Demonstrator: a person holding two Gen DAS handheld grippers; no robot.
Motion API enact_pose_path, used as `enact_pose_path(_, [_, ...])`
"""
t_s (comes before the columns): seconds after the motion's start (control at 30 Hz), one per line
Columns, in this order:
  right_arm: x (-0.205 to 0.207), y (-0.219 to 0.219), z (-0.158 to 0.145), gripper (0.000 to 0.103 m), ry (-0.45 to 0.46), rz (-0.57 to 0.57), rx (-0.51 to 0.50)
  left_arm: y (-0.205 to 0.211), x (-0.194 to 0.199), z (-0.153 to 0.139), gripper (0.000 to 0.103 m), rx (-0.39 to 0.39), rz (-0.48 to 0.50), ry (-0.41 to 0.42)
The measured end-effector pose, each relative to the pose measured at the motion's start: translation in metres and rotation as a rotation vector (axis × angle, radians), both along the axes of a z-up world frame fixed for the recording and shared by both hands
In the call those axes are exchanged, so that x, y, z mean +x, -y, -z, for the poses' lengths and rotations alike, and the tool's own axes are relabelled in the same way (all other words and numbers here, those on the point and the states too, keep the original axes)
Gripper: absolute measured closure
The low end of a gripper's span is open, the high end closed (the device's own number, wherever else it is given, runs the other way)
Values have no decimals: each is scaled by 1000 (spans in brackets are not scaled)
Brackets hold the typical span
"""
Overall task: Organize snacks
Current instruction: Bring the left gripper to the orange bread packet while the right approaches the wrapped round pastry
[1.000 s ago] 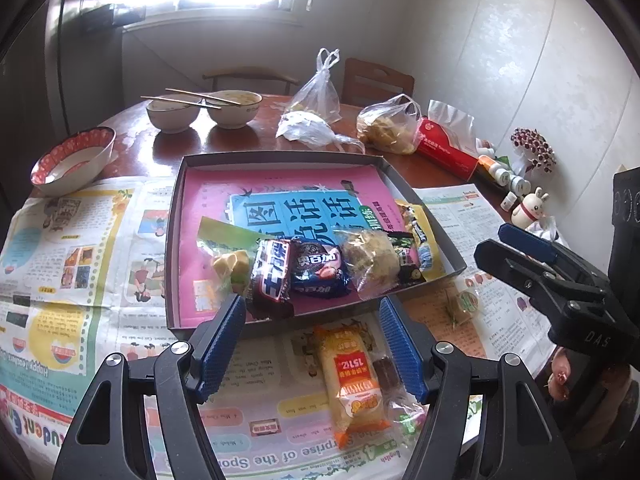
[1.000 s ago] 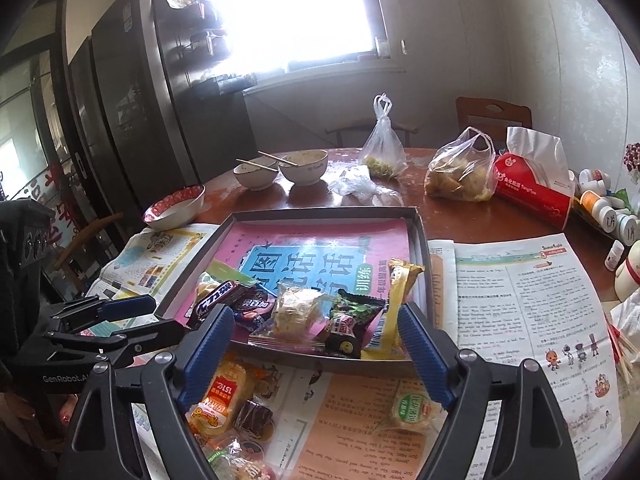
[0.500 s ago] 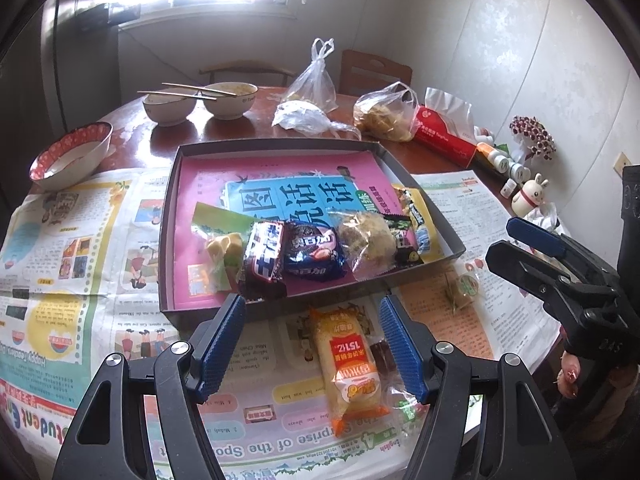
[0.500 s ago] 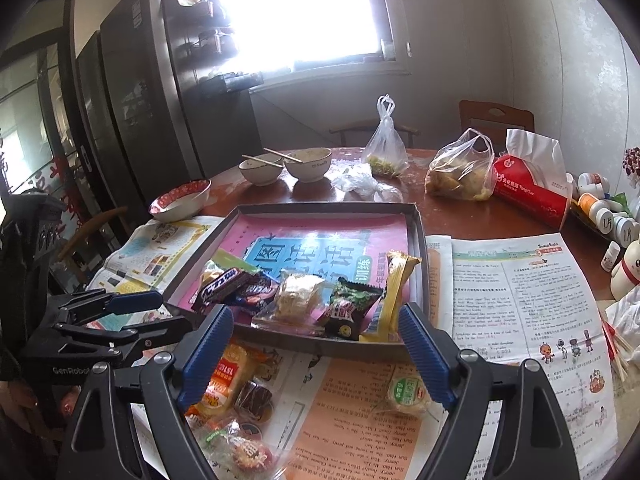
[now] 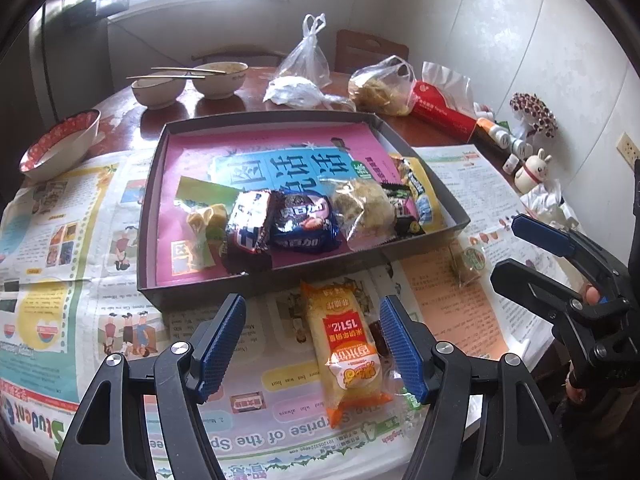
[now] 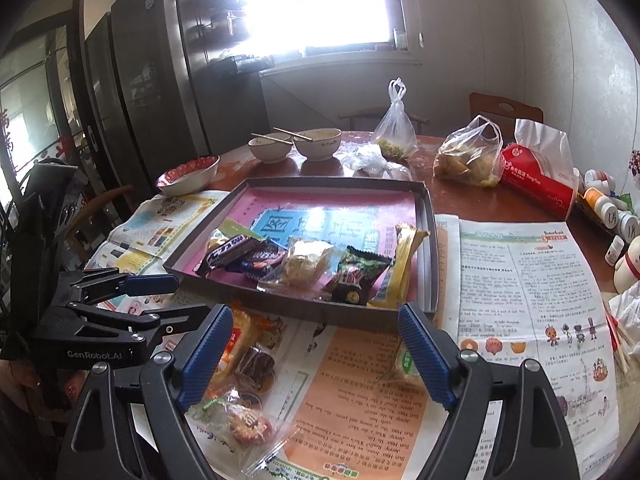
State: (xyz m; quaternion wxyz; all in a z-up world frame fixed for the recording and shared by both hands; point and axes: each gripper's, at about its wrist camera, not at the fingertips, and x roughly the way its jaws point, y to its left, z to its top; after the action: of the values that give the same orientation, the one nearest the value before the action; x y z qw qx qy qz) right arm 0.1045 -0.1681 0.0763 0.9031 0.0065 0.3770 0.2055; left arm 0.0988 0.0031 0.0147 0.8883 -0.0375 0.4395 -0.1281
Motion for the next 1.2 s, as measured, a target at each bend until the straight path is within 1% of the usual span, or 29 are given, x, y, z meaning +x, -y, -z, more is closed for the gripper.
enact_pose_path(0.27, [-10,-4,11,19,-10,-32,-32,5,0,7,32,10,15,-26])
enact_pose_path(0.73, [-30,-15,30,19,-33,-118,-91,18,-6,25,32,57,52,-76])
enact_pose_path(0.9, [-35,-15,33,19,-33,-141,-84,22,-5,31,32,82,61,-95])
enact_pose_path(1.2, [-43,-29,40,18,-38,-219,-109,16,-4,34,32,78,47,-110])
